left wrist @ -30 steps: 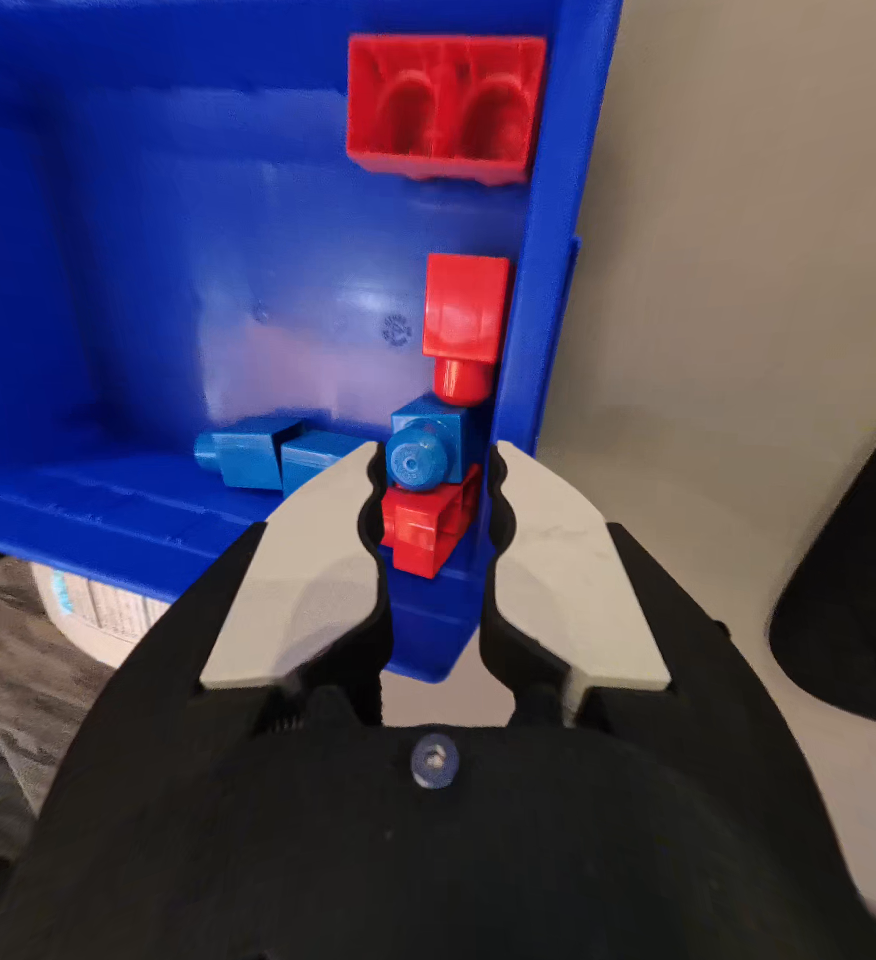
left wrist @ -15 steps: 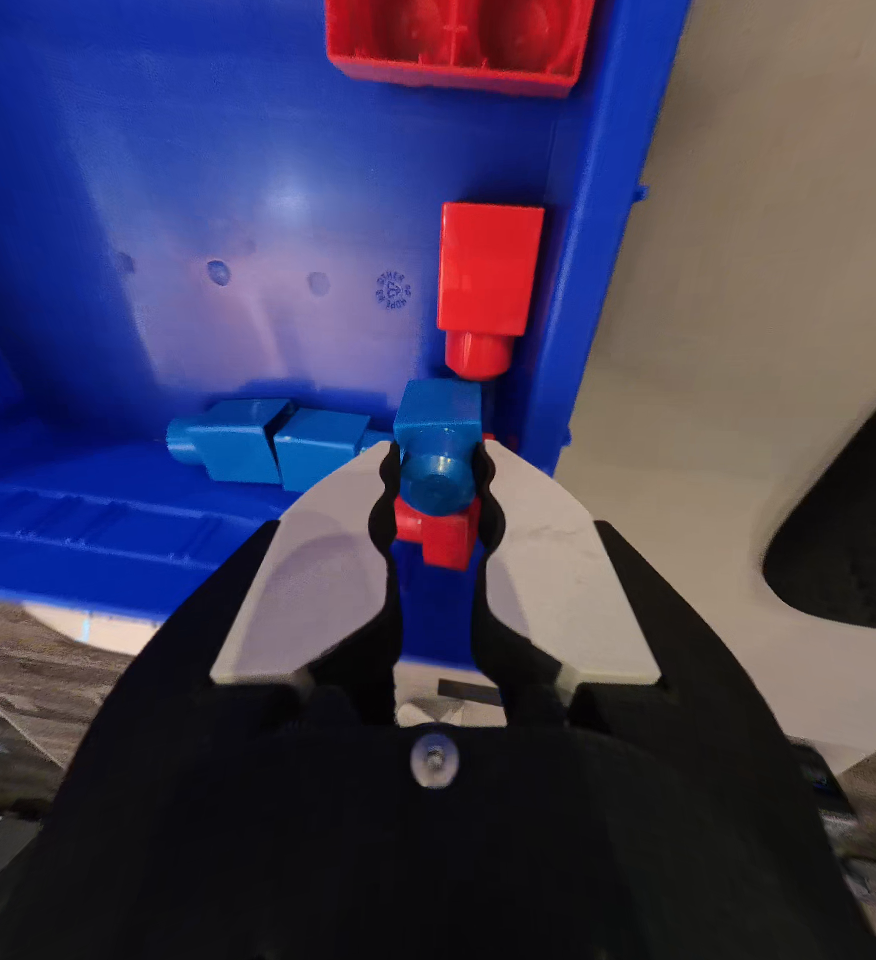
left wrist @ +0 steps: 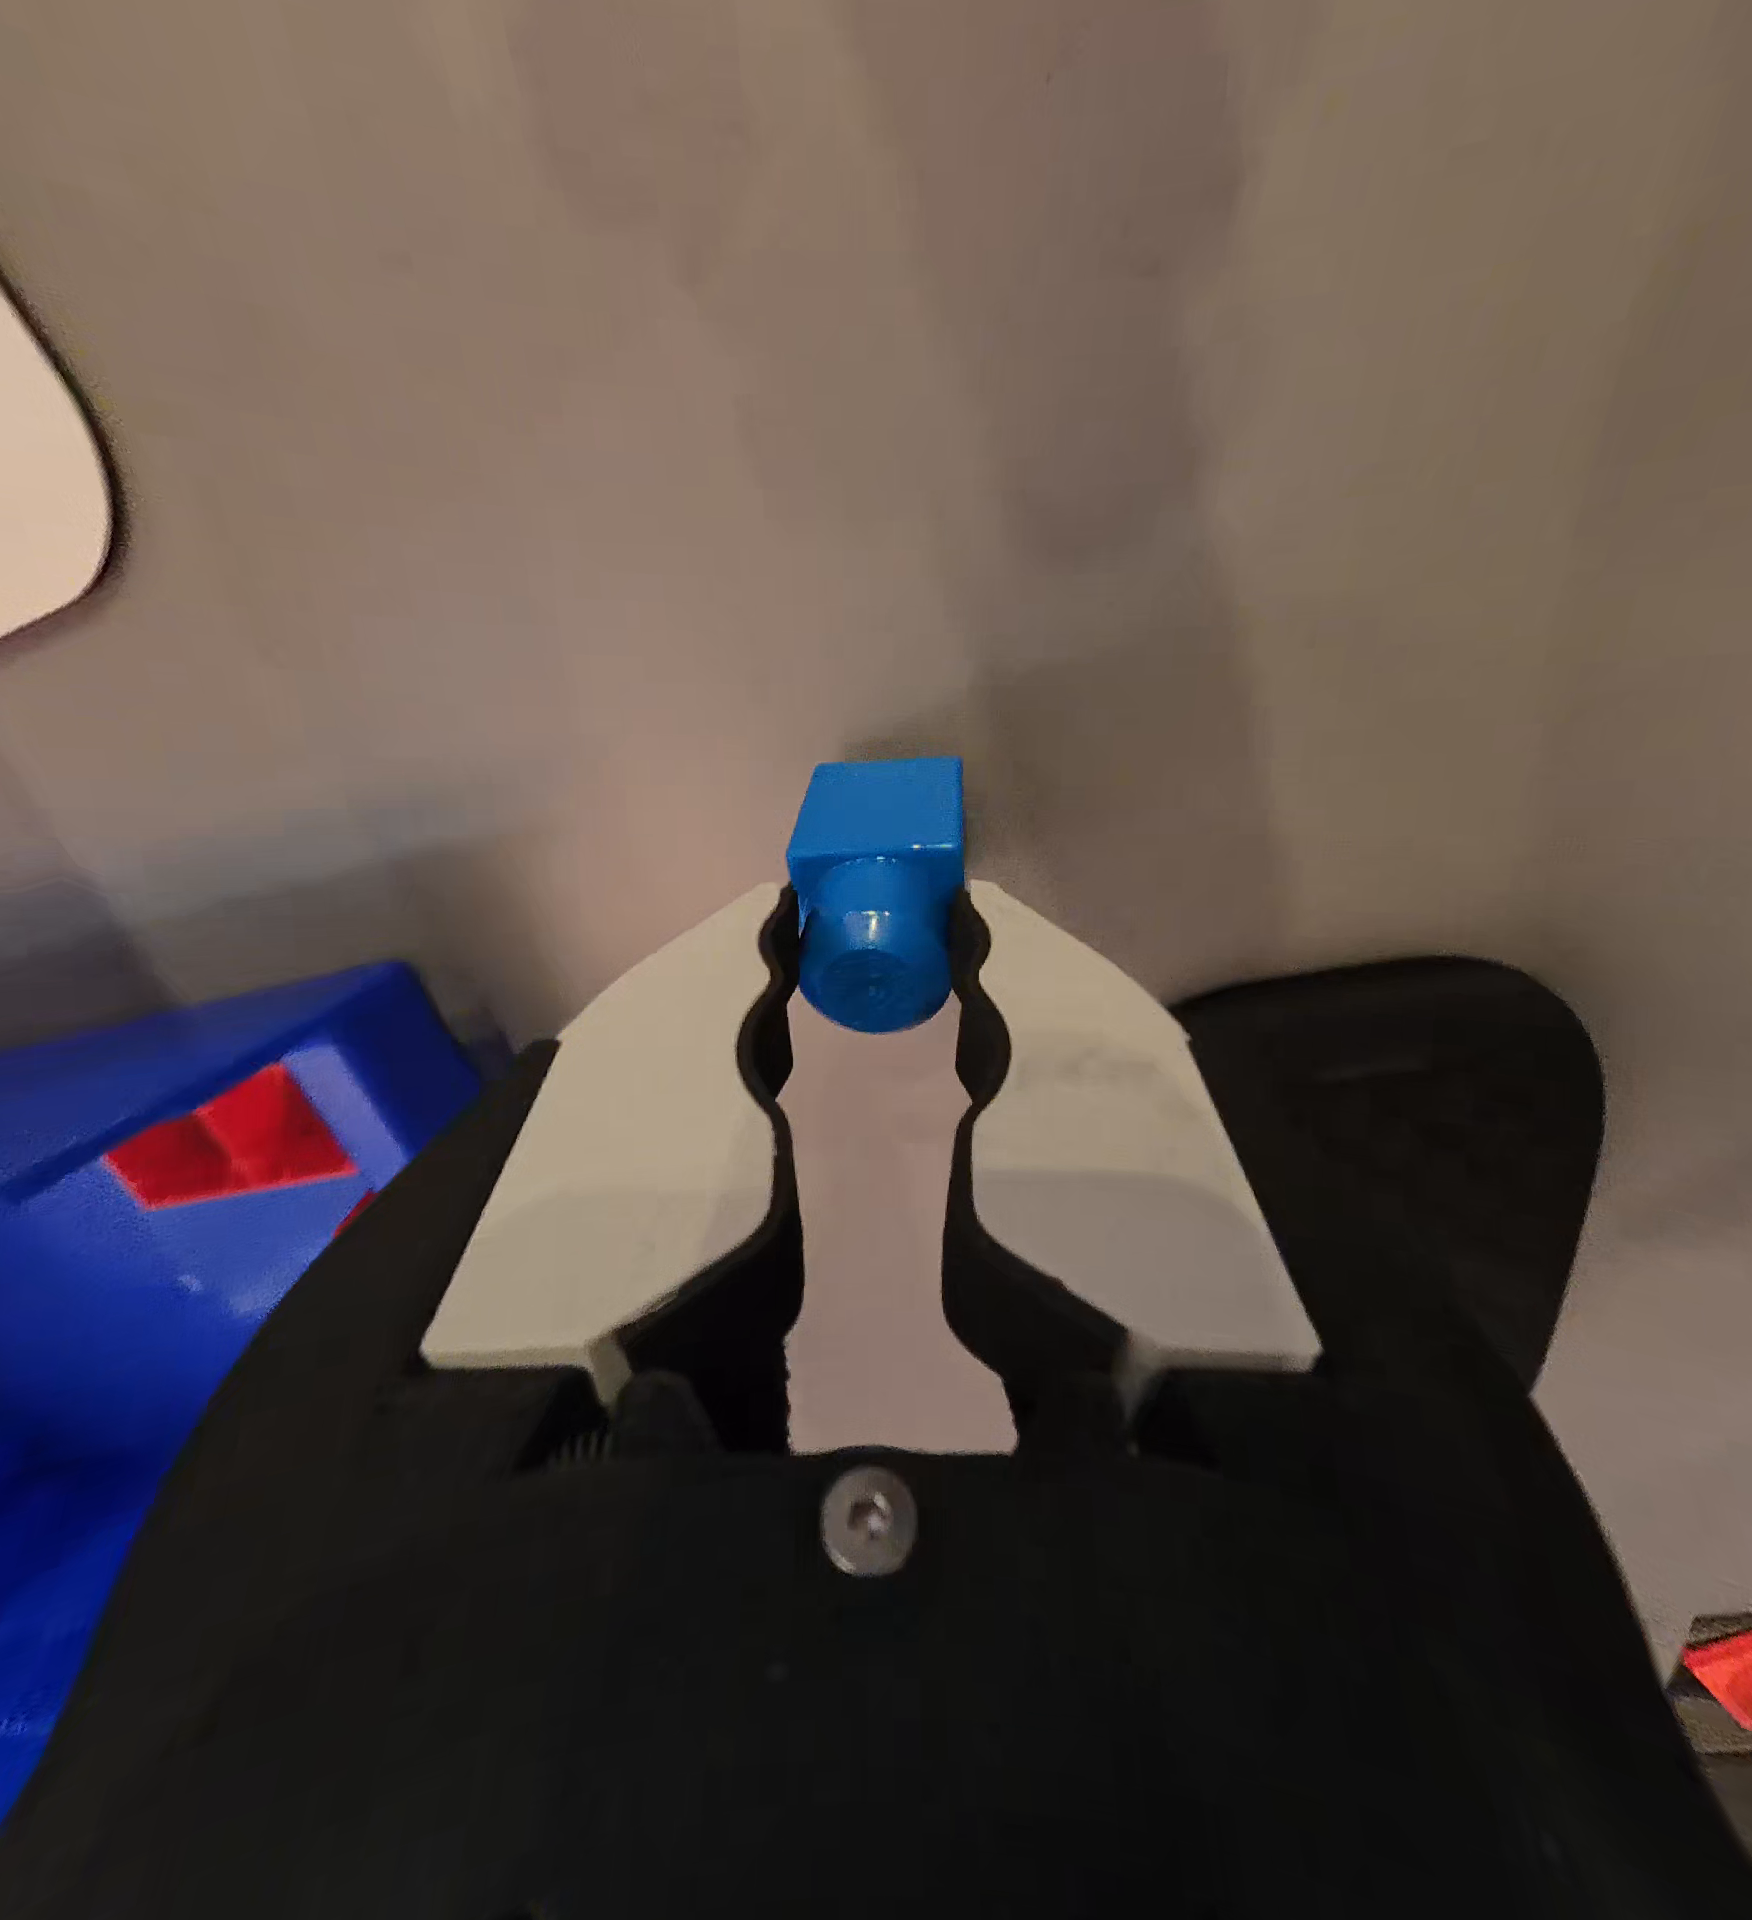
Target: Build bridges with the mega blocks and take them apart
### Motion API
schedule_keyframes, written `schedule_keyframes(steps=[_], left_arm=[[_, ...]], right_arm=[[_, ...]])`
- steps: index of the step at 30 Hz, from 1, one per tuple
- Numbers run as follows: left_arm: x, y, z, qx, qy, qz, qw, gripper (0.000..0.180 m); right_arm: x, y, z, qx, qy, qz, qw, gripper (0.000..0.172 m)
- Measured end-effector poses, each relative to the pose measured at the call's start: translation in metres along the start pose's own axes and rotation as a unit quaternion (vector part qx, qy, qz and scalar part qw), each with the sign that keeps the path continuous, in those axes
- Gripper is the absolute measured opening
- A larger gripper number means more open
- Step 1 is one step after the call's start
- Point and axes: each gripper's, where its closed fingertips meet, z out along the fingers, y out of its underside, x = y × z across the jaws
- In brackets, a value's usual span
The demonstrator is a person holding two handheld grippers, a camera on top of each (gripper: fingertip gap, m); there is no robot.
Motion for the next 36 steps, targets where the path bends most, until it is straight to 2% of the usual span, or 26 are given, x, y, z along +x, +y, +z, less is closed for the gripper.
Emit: schedule_keyframes(steps=[4,7,10,13,14,16,19,22,24,28,32,36], left_arm=[[0.005,-0.009,0.009,0.011,0.004,0.005,1.000,0.028],[-0.002,-0.003,-0.011,0.019,-0.014,-0.003,1.000,0.035],[-0.039,0.028,-0.051,0.046,-0.064,-0.061,0.995,0.040],[-0.087,0.074,-0.066,0.063,-0.094,-0.131,0.985,0.038],[-0.097,0.087,-0.062,0.063,-0.084,-0.148,0.983,0.035],[-0.117,0.117,-0.045,0.019,-0.091,-0.159,0.983,0.033],[-0.125,0.135,-0.019,0.004,-0.051,-0.163,0.985,0.029],[-0.122,0.138,-0.003,0.005,-0.014,-0.151,0.988,0.027],[-0.120,0.147,0.006,-0.022,0.000,-0.143,0.989,0.023],[-0.119,0.146,0.007,-0.033,0.011,-0.125,0.992,0.022],[-0.125,0.145,0.003,-0.014,0.010,-0.130,0.991,0.037],[-0.120,0.151,0.002,-0.024,0.012,-0.130,0.991,0.032]], right_arm=[[-0.003,0.002,-0.002,-0.001,0.000,0.001,1.000,0.032],[-0.002,0.002,-0.005,0.002,0.005,0.001,1.000,0.032],[0.000,0.003,-0.009,0.010,0.009,0.004,1.000,0.031],[0.001,0.003,-0.008,0.013,0.009,0.006,1.000,0.031],[0.001,0.003,-0.007,0.014,0.008,0.007,1.000,0.031],[0.000,0.003,-0.005,0.012,0.007,0.007,1.000,0.031],[-0.003,0.006,-0.004,0.008,0.004,0.010,1.000,0.031],[-0.005,0.011,-0.006,0.005,0.003,0.019,1.000,0.031],[-0.004,0.014,-0.008,0.005,0.005,0.023,1.000,0.030],[-0.002,0.017,-0.008,0.008,0.009,0.028,1.000,0.030],[-0.002,0.018,-0.006,0.011,0.010,0.029,0.999,0.030],[-0.004,0.021,-0.006,0.011,0.008,0.031,0.999,0.029]])
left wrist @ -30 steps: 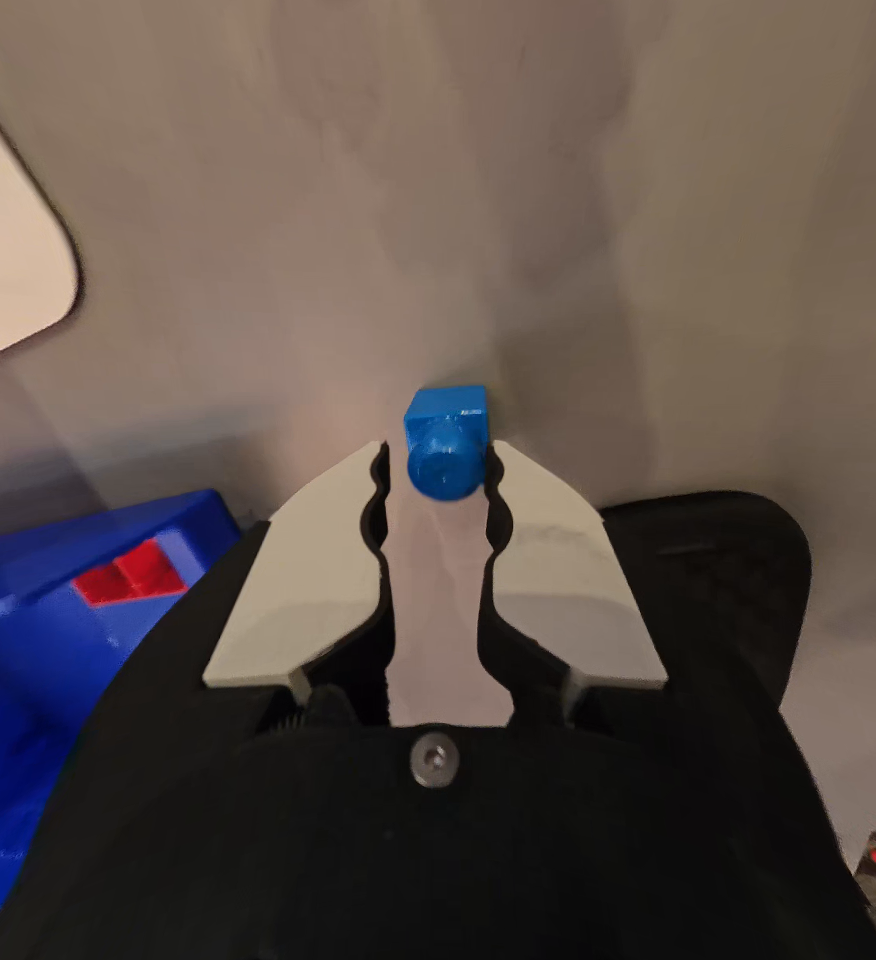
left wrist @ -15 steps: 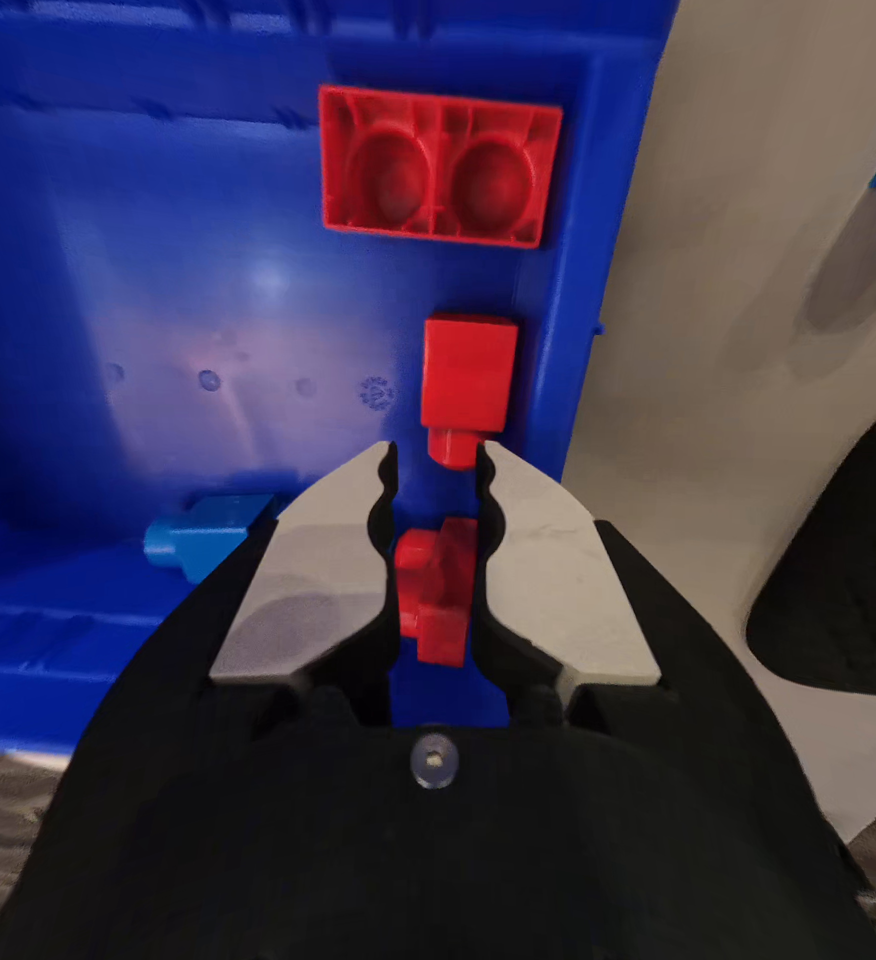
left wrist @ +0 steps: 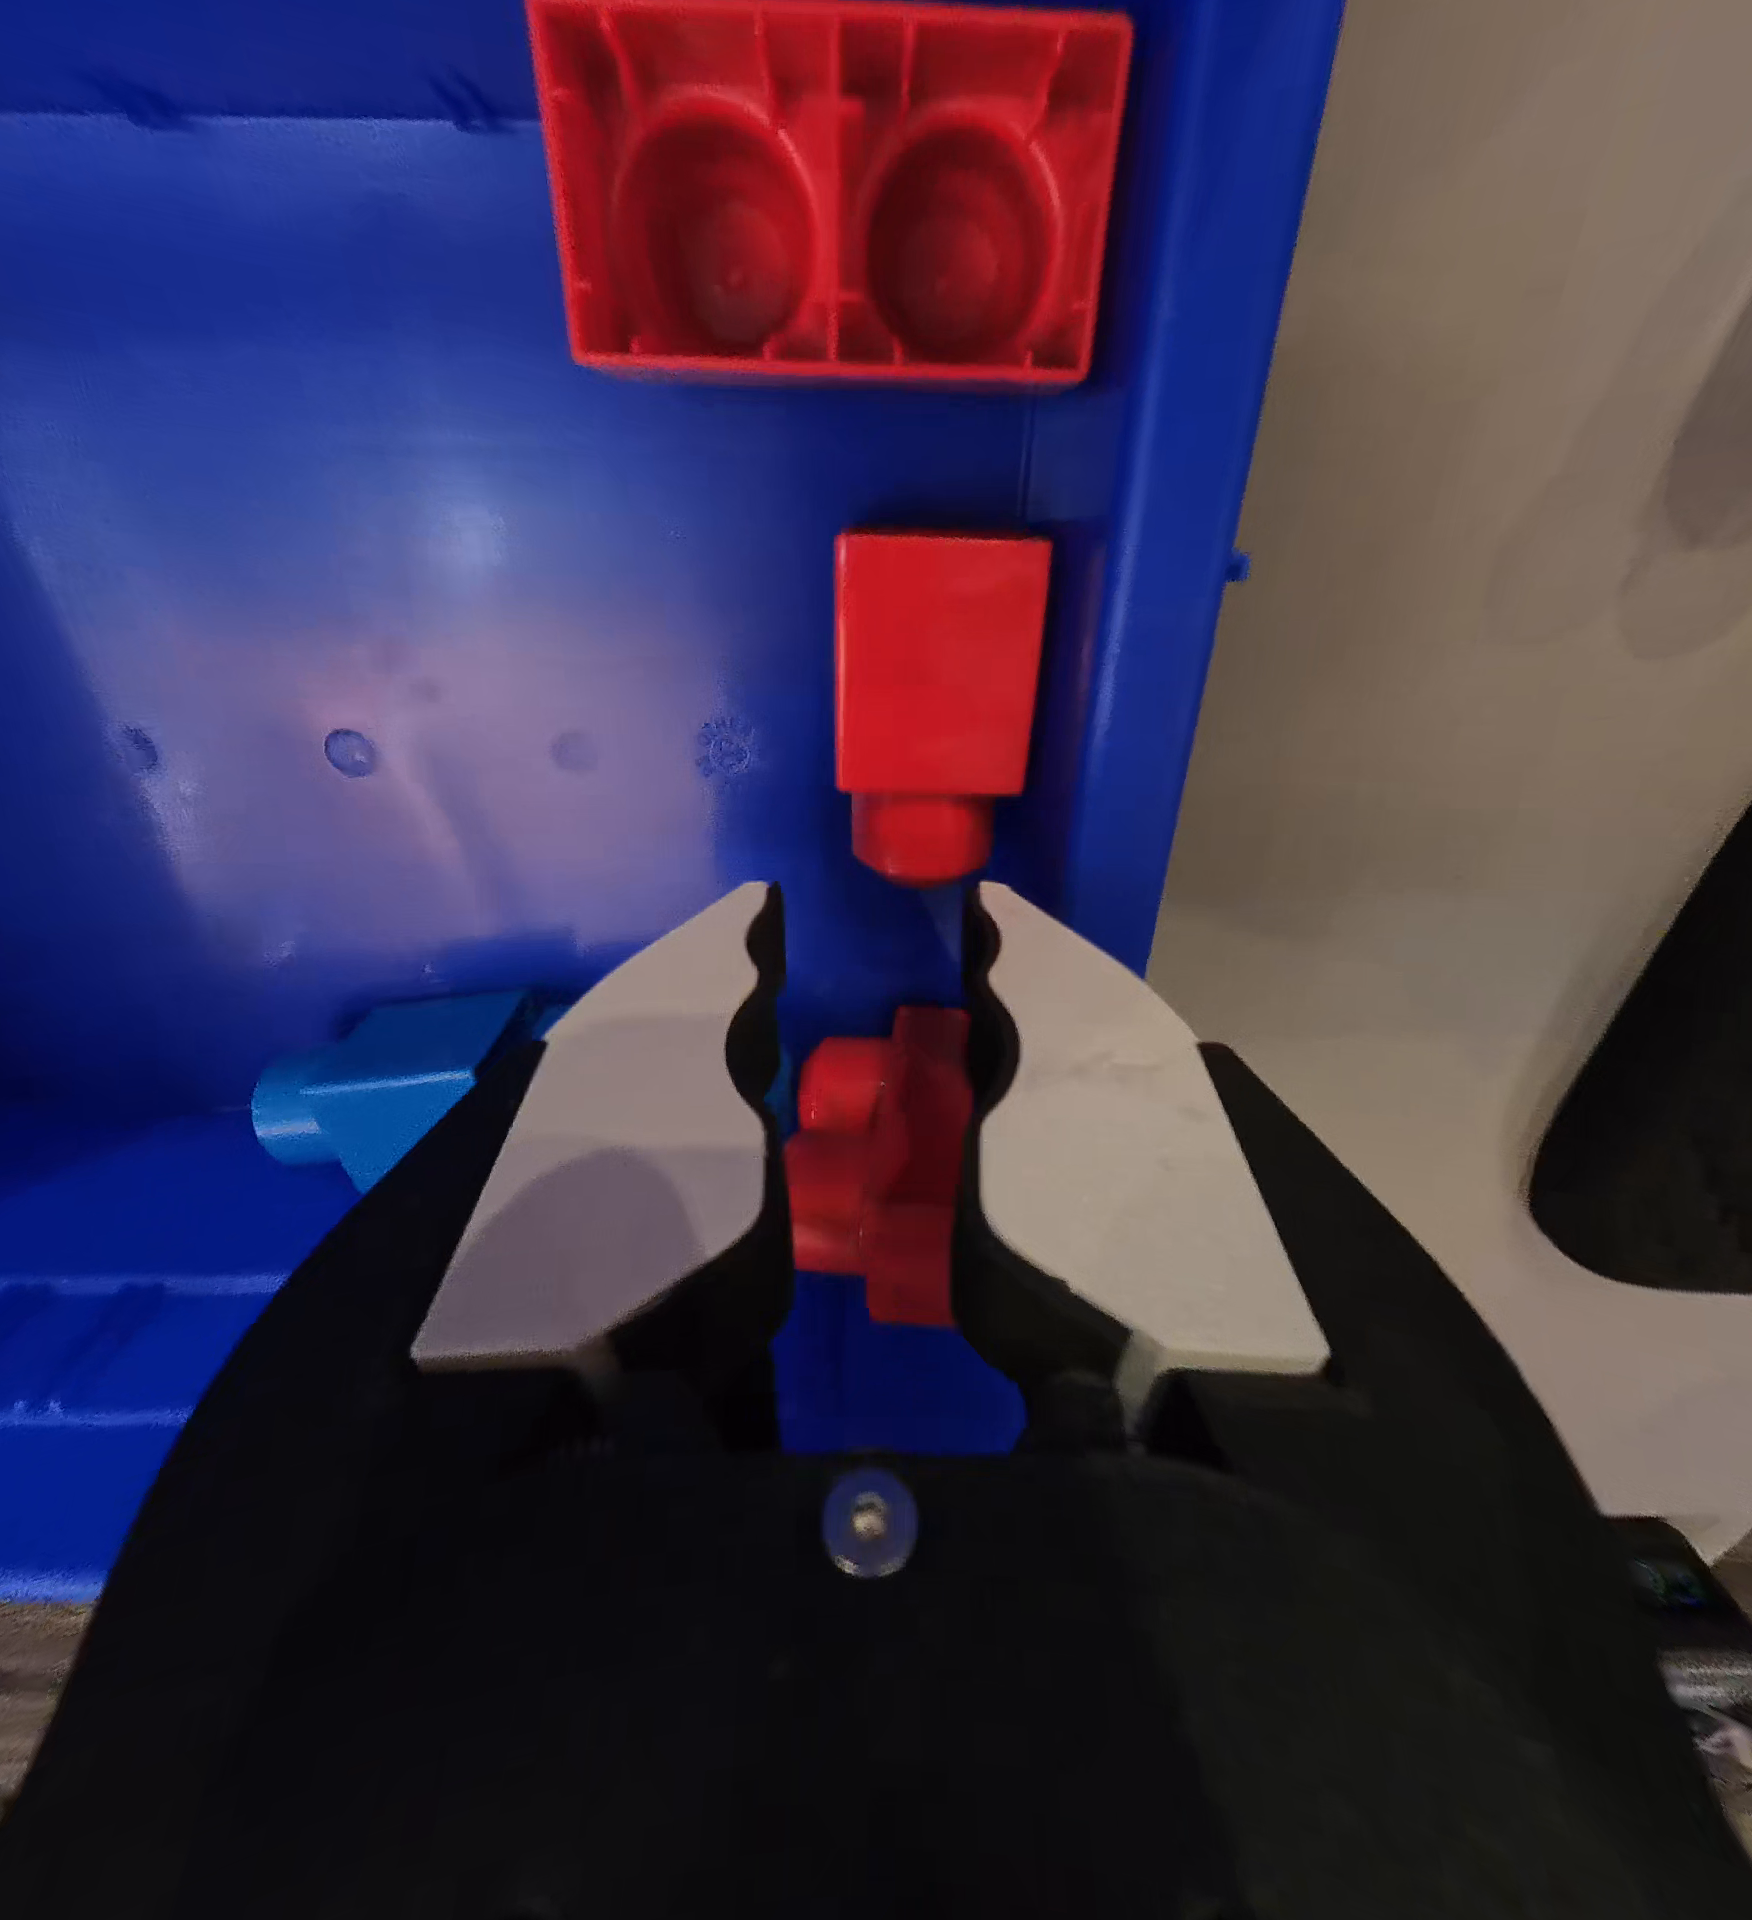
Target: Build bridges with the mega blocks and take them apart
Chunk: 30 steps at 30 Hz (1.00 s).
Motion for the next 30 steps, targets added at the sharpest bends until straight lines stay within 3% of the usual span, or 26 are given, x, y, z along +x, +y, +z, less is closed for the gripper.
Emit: schedule_keyframes(steps=[5,10,14,18,26,30], left_arm=[[0.003,-0.008,0.007,0.005,0.020,0.000,1.000,0.033],[-0.009,-0.010,0.017,-0.017,-0.009,0.006,1.000,0.015],[-0.012,-0.019,0.010,0.027,-0.018,-0.003,0.999,0.035],[-0.014,-0.020,0.016,0.009,-0.043,0.042,0.998,0.049],[-0.008,-0.027,0.023,0.004,-0.043,0.092,0.995,0.033],[-0.009,-0.018,-0.007,-0.032,-0.074,0.073,0.994,0.032]], right_arm=[[0.002,0.001,0.001,0.006,0.003,0.002,1.000,0.029],[-0.001,0.002,0.000,0.008,0.005,0.003,1.000,0.028],[-0.004,0.005,-0.001,0.010,0.004,0.008,1.000,0.028],[-0.003,0.006,-0.001,0.011,0.004,0.009,1.000,0.027],[-0.003,0.007,0.001,0.013,0.000,0.011,1.000,0.027],[-0.001,0.006,-0.001,0.015,0.002,0.009,1.000,0.026]])
